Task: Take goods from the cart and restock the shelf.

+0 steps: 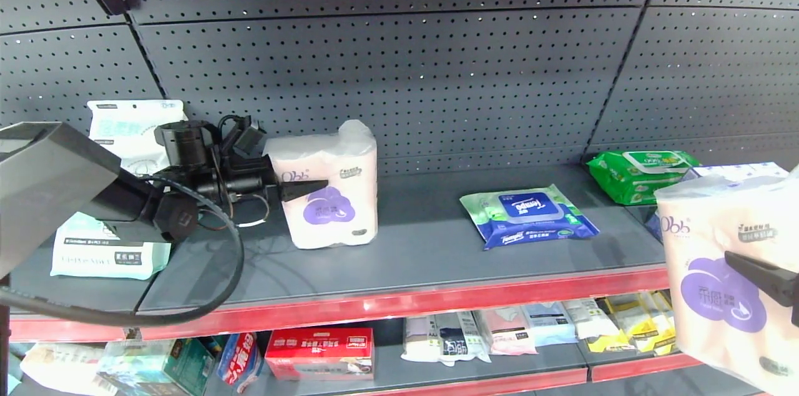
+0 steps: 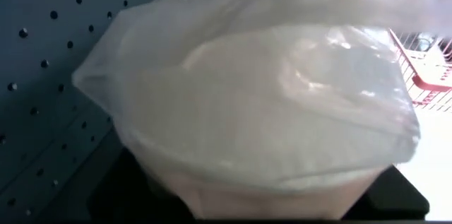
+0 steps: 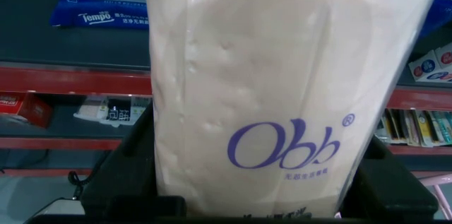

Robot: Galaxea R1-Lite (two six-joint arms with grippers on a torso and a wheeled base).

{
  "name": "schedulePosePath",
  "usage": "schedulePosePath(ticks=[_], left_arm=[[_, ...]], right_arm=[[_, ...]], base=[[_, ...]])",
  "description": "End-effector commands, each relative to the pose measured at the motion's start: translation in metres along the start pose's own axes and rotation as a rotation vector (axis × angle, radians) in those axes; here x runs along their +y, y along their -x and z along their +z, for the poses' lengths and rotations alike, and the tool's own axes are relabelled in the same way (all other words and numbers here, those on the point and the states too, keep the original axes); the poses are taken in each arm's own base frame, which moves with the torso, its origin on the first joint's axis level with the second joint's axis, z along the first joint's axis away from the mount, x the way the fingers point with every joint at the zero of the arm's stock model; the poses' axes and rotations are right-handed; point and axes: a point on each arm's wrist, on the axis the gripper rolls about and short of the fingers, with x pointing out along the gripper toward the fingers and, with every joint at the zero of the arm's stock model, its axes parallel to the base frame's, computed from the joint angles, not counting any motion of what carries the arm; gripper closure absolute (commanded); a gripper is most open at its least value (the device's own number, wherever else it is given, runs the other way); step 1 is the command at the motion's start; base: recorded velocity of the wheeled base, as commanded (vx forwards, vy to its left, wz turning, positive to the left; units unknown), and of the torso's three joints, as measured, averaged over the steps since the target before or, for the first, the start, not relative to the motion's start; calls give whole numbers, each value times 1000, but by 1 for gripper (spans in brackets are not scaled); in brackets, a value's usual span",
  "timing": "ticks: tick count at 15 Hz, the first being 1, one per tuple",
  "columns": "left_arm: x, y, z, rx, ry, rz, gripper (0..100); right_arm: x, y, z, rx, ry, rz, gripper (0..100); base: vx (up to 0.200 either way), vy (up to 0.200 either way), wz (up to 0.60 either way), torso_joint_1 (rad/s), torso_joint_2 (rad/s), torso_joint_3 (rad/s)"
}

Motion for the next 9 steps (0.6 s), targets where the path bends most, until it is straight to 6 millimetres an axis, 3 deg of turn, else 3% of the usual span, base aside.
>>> schedulePosePath(ticks=[1, 5, 8, 9], left_arm=[[-9, 11, 9, 0, 4, 18, 100], [-8, 35, 13, 2, 8, 75, 100], [-36, 50, 11, 16, 57, 32, 100], [-36, 50, 11, 16, 57, 32, 100]], right_arm=[[0, 0, 0, -1, 0, -1, 100], [0, 0, 0, -1, 0, -1, 100], [0, 0, 1, -2, 0, -1, 100], [0, 0, 1, -2, 0, -1, 100]], base=[[0, 0, 0, 0, 0, 0], [0, 0, 0, 0, 0, 0], [0, 0, 0, 0, 0, 0], [0, 0, 0, 0, 0, 0]])
